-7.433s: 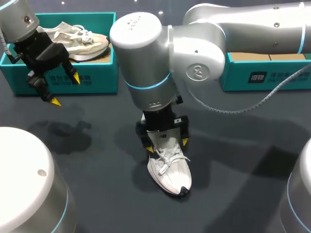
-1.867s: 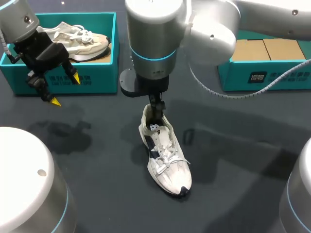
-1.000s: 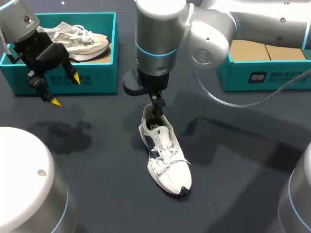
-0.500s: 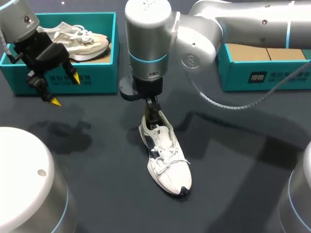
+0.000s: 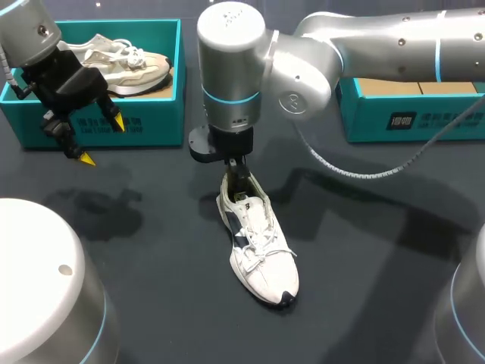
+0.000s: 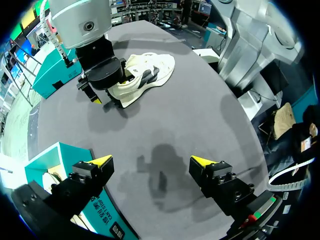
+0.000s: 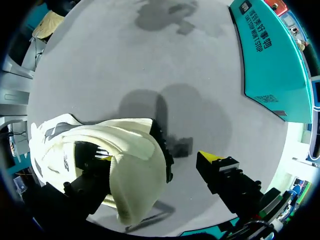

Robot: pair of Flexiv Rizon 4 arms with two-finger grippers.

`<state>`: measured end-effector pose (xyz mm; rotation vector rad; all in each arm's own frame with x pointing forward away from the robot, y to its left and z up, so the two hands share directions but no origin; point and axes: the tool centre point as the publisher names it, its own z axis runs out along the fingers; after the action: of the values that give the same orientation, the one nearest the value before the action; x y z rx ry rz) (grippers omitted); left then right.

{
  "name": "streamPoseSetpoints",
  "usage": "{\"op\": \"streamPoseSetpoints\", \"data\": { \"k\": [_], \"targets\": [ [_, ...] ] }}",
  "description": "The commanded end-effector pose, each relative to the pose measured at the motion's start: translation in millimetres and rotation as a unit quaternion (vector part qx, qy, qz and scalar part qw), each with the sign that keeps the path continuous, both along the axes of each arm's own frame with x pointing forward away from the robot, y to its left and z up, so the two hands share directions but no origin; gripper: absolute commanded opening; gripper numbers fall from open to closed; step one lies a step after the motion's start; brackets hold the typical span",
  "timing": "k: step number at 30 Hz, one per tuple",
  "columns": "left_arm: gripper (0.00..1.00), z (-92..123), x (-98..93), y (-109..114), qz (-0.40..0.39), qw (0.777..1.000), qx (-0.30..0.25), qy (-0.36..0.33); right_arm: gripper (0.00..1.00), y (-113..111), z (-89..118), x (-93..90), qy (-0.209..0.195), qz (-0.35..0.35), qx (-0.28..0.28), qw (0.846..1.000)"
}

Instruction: Take the shoe out of the shoebox, open the shoe tongue, remove and reinsert the insole, then place the shoe into the shoebox

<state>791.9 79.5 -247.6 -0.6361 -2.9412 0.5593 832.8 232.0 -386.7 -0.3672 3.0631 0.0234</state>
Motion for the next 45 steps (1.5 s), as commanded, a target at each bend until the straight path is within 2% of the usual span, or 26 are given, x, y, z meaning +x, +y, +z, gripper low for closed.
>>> {"op": "streamPoseSetpoints", "data": {
  "k": [1,3,4,5,9,11,12,14,20,25,32,37,42,45],
  "targets": [
    [1.0,0,-0.4,0,0.0,1.0,0.001,-0.001,0.74,1,-6,1.5,0.004,0.0,-0.001,1.0],
    [1.0,0,-0.4,0,0.0,1.0,0.001,-0.001,0.69,1,-7,1.2,0.006,0.0,-0.001,1.0],
    [1.0,0,-0.4,0,0.0,1.0,0.001,-0.001,0.63,1,-7,0.7,0.006,0.0,-0.002,1.0],
    [1.0,0,-0.4,0,0.0,1.0,0.001,-0.001,0.53,0,-8,0.2,0.007,0.0,-0.002,1.0],
    [1.0,0,-0.4,0,0.0,1.0,0.001,-0.001,0.44,0,-9,-3.4,0.009,-0.001,-0.003,1.0],
    [1.0,0,-0.4,0,0.0,1.0,0.001,-0.001,0.35,0,-9,-5.3,0.01,-0.001,-0.003,1.0],
    [1.0,0,-0.4,0,0.0,1.0,0.001,-0.001,0.27,0,-9,-6.0,0.01,-0.002,-0.003,1.0],
    [1.0,0,-0.4,0,0.0,1.0,0.001,-0.001,0.0,0,-8,-7.4,0.009,-0.003,-0.003,1.0],
    [1.0,0,-0.4,0,0.0,1.0,0.001,-0.001,0.0,-5,3,-12.1,-0.002,-0.01,0.0,1.0],
    [1.0,0,-0.4,0,0.0,1.0,0.001,-0.001,0.0,-18,27,-12.4,-0.019,-0.024,-0.005,1.0],
    [1.0,0,-0.4,0,0.0,1.0,0.001,-0.001,0.0,-54,74,-3.3,-0.05,-0.046,-0.007,0.998],
    [1.0,0,-0.4,0,0.0,1.0,0.001,-0.001,0.0,-79,103,5.8,-0.062,-0.069,-0.029,0.995],
    [1.0,0,-0.4,0,0.0,1.0,0.001,-0.001,0.0,-101,127,16.1,-0.076,-0.078,-0.041,0.993],
    [1.0,0,-0.4,0,0.0,1.0,0.001,-0.001,0.0,-115,137,27.7,-0.07,-0.102,-0.045,0.991]
  ]
}}
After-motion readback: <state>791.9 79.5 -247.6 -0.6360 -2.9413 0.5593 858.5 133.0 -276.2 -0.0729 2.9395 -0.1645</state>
